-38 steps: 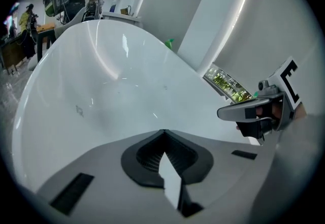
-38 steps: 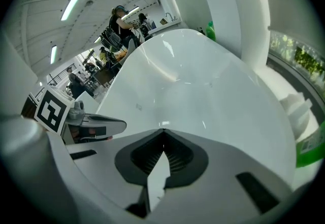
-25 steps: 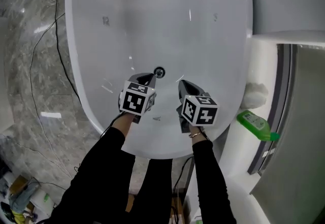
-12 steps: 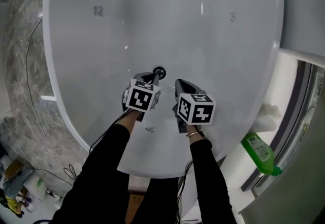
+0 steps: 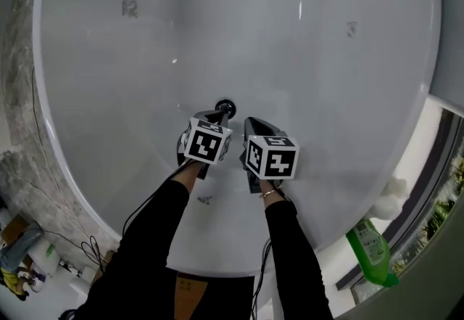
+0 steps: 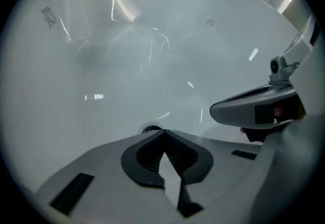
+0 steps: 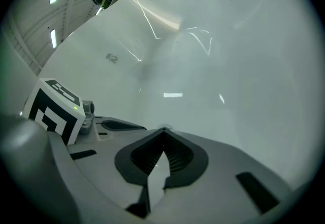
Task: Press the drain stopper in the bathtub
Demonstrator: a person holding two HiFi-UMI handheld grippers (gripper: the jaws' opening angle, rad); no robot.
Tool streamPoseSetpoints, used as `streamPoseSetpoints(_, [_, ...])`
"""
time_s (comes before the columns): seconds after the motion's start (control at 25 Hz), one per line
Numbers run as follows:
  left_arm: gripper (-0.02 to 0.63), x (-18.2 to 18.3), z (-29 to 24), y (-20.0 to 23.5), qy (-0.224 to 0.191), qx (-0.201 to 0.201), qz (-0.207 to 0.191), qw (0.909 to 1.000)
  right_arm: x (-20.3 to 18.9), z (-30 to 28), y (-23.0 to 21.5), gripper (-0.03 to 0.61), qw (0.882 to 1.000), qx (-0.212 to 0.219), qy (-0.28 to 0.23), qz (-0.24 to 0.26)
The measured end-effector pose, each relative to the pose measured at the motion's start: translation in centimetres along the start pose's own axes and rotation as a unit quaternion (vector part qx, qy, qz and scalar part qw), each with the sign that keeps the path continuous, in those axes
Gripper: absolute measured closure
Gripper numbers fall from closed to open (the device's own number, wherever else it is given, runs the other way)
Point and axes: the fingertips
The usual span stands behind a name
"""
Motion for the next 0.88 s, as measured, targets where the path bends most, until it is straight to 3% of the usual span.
streamPoseSetpoints(0.64, [0.609, -2.8, -6.6, 2.2, 0.038, 0.013, 0.039, 0.9984, -2.4, -4.7, -1.9, 0.577, 0.999, 0.008, 0.041, -0.016])
streamPoseSetpoints(0.88, [0.609, -3.2, -8.2, 2.3, 0.062, 0.016, 0.032, 0.9975, -3.1, -5.7, -1.8, 0.577, 0.999, 0.01, 0.047, -0.015])
Point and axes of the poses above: the fingertips, and each gripper's own axes: z backward along the fingers, y to its left, x out of its top, and after that the axes turned 1 degree about x, right-handed
